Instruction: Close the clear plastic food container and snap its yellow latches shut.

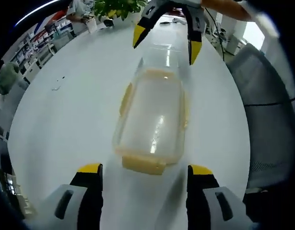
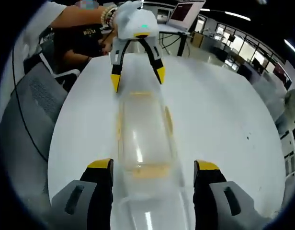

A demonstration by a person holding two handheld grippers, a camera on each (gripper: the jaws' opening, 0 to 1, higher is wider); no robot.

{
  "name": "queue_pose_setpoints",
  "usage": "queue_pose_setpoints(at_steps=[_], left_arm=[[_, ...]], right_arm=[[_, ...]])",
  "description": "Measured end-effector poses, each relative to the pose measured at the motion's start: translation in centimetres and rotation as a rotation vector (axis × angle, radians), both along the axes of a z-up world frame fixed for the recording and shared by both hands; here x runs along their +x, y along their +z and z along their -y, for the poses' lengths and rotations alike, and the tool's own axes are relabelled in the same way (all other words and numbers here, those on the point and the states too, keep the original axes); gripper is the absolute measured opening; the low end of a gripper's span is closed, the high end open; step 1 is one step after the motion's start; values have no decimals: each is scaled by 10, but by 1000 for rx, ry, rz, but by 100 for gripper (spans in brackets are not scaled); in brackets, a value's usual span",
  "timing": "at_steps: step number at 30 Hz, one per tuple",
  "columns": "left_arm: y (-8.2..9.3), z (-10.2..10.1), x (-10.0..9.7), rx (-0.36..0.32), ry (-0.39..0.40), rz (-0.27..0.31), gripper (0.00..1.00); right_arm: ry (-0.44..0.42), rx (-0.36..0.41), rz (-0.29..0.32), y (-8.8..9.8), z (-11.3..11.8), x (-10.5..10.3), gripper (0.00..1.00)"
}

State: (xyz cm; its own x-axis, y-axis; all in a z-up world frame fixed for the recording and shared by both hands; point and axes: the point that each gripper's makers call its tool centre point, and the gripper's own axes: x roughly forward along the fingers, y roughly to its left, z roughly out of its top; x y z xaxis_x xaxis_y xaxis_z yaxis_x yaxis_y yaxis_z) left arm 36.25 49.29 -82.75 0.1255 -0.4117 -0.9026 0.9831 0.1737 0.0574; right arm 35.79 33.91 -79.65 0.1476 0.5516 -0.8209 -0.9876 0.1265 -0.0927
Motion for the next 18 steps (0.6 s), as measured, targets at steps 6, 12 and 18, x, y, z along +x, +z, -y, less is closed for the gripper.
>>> queue_pose_setpoints(at_steps=[6, 12, 18], left_arm=[[-7, 1, -1, 33, -37, -30, 62], [-13, 2, -2, 49, -56, -53, 60], [-19, 2, -2, 69, -68, -81, 56]], right_arm=[[65, -78, -59, -18, -4, -4, 65], [94, -147, -82, -32, -2, -1, 63], [134, -224, -122, -48, 4, -7, 61]])
